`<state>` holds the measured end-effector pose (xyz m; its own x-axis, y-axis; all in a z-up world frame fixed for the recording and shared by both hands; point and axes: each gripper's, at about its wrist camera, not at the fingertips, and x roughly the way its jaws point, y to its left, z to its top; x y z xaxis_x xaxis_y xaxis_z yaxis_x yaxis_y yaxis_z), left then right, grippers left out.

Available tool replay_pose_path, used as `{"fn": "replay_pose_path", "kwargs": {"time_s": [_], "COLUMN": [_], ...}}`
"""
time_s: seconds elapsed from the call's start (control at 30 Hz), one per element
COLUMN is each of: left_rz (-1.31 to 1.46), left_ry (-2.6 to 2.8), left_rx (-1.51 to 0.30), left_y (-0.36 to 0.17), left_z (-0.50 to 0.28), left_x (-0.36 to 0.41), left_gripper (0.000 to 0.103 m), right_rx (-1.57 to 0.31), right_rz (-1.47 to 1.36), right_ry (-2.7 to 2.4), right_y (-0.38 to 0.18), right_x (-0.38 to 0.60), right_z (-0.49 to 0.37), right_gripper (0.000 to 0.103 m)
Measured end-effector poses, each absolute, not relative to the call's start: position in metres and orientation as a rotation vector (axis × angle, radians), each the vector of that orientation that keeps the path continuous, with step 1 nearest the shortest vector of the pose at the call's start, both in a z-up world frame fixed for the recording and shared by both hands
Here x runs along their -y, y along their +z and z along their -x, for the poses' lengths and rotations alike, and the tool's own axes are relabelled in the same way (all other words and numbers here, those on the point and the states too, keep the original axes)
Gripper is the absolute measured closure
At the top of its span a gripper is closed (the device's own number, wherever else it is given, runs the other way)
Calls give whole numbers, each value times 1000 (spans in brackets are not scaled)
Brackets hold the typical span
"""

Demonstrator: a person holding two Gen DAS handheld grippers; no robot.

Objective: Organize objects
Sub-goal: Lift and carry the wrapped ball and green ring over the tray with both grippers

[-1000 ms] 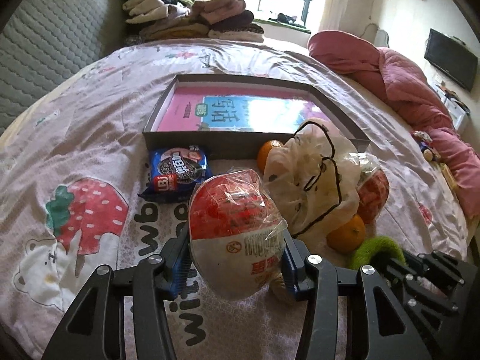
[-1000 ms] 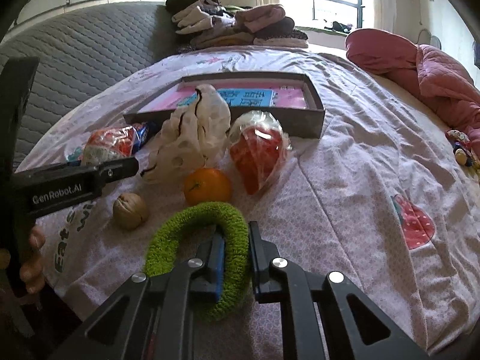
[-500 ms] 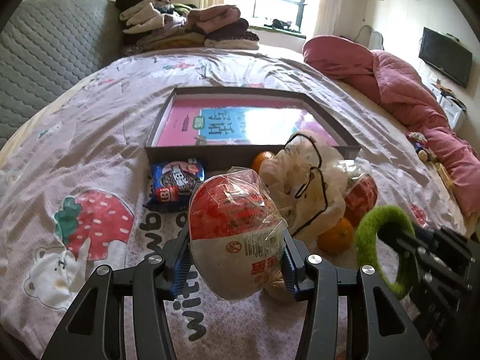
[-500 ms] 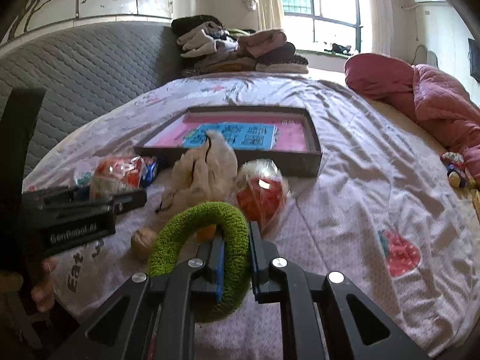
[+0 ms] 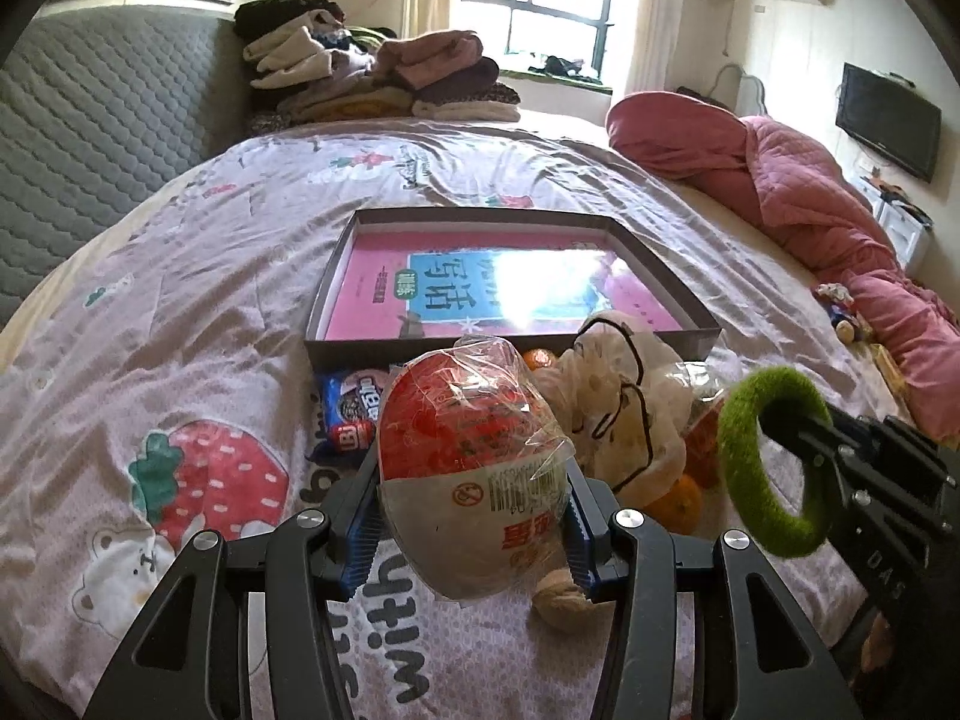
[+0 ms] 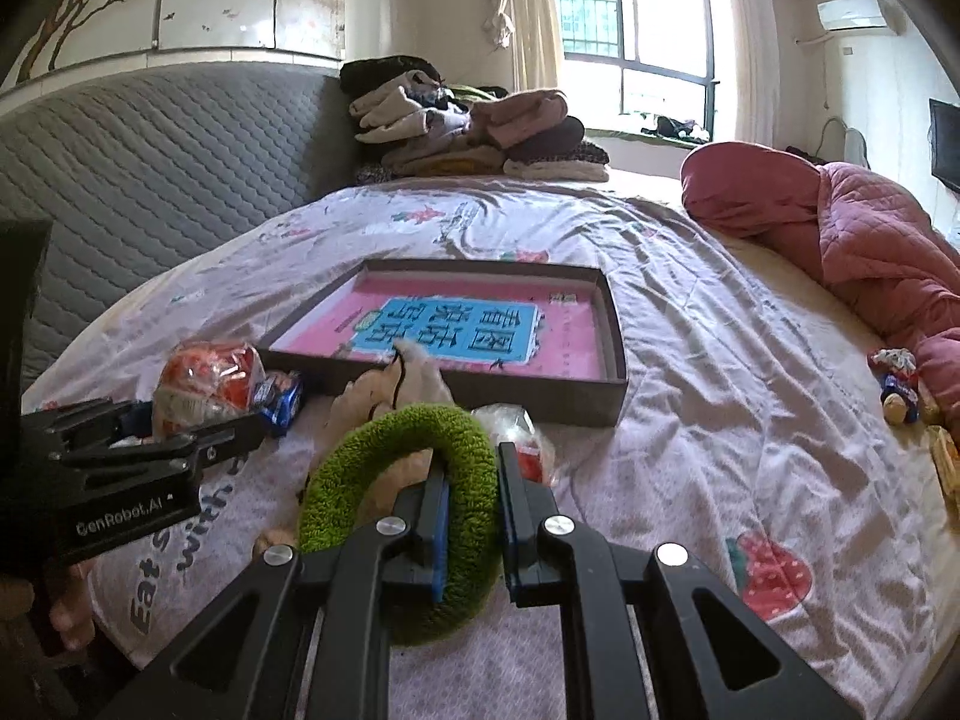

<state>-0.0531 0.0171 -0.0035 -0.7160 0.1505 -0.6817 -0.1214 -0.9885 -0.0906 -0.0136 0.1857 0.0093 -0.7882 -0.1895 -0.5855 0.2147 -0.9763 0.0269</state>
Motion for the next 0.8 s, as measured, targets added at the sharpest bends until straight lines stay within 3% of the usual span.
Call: {"fn": "replay_pose_path", "kwargs": {"time_s": [0.8], "left_rz": [1064], "left_ry": [2803], "left_rx": [-5], "left_y": [16], "left_z": [97], "left_x": [-24], "left_gripper": [51], "right_rx": [-112], "right_rz": [-823], "right_ry": [-2819], "right_y": [33], "right_x": [-178], "right_z": [64], "right_gripper": [89]}}
